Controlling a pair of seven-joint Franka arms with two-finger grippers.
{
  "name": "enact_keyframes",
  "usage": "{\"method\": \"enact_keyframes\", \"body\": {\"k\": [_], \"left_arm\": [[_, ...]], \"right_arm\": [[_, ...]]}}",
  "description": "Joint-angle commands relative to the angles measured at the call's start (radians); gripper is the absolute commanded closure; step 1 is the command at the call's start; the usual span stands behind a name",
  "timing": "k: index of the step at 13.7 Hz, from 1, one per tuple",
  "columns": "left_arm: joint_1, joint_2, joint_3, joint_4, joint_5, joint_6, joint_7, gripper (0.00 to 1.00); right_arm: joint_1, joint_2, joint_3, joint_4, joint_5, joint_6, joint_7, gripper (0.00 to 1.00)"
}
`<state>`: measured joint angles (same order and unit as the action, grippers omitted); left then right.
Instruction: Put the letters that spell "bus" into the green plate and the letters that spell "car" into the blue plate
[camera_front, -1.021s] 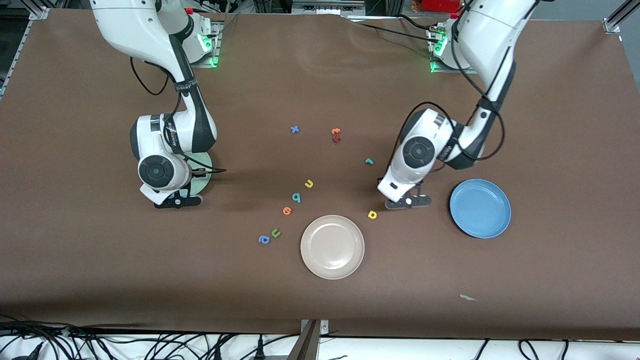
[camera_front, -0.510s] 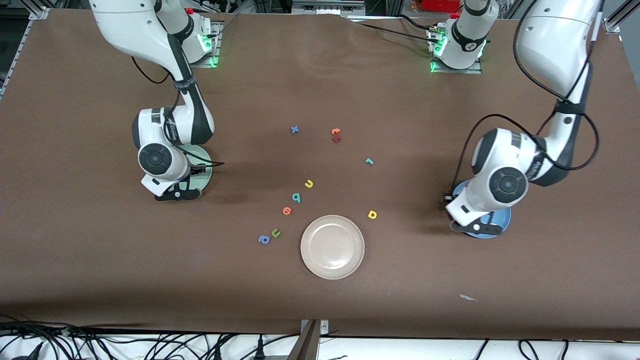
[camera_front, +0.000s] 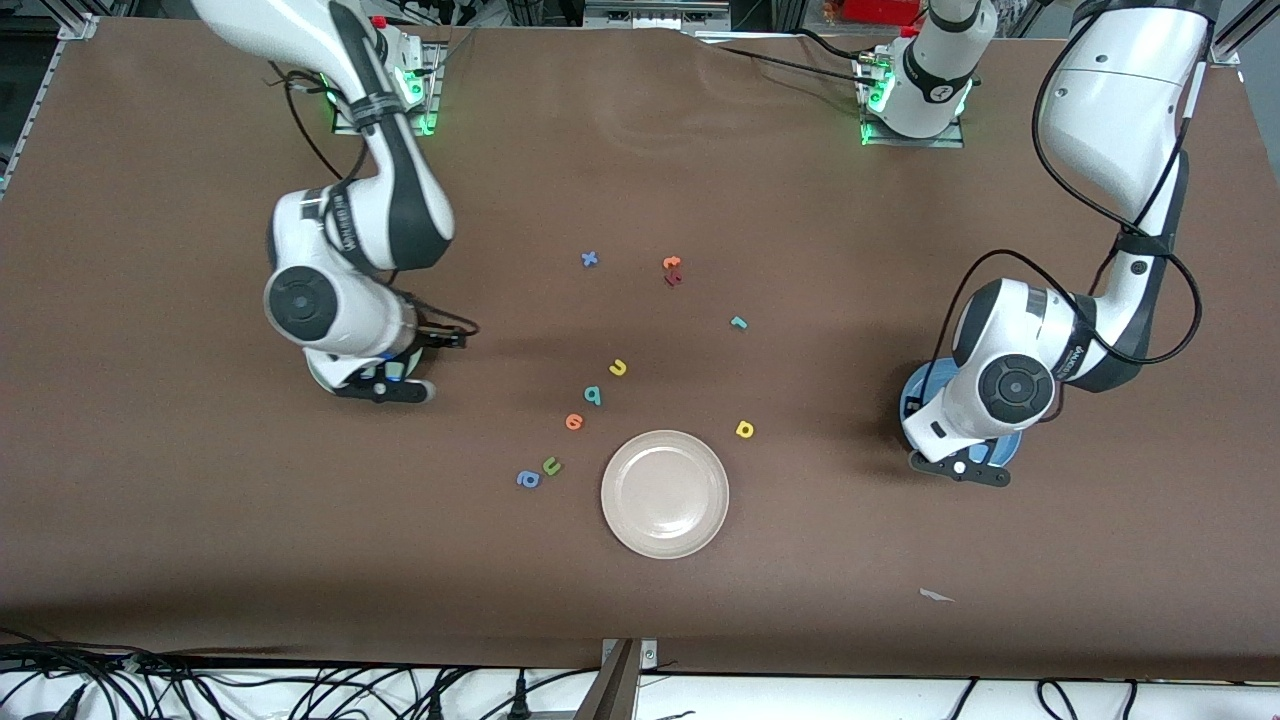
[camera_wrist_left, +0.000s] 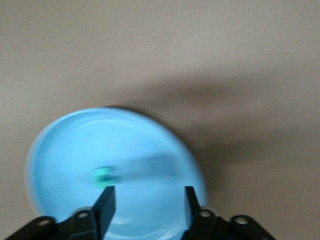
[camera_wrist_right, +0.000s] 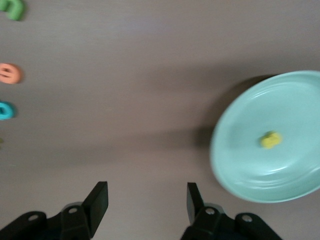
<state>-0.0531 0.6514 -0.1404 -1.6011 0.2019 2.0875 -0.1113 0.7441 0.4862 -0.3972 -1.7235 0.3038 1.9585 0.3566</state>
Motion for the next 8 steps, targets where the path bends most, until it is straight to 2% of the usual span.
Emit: {"method": "enact_keyframes", "body": {"k": [1, 4, 6, 8], "left_arm": [[-0.086, 0.06, 0.001, 0.1, -0.175, 0.0, -0.094, 0.0], [-0.198, 0.135, 0.002, 0.139, -0.191, 0.087, -0.299, 0.0], [-0.241, 0.186, 0.007, 0.171, -0.188, 0.161, -0.353, 0.0], [-0.273, 0.238, 0.01, 0.239, -0.185, 0.16, -0.378, 0.0]], "right_arm": [[0.099, 0.139, -0.009, 0.146, 0.069, 0.017, 0.175, 0.3], [0.147, 0.253, 0.0, 0.254, 0.095, 0.12, 0.41, 0.31], [0.152, 0.302, 0.044, 0.291, 0.095, 0.181, 0.572, 0.35], [0.152, 0.337, 0.081, 0.298, 0.095, 0.276, 0.685, 0.35]]}}
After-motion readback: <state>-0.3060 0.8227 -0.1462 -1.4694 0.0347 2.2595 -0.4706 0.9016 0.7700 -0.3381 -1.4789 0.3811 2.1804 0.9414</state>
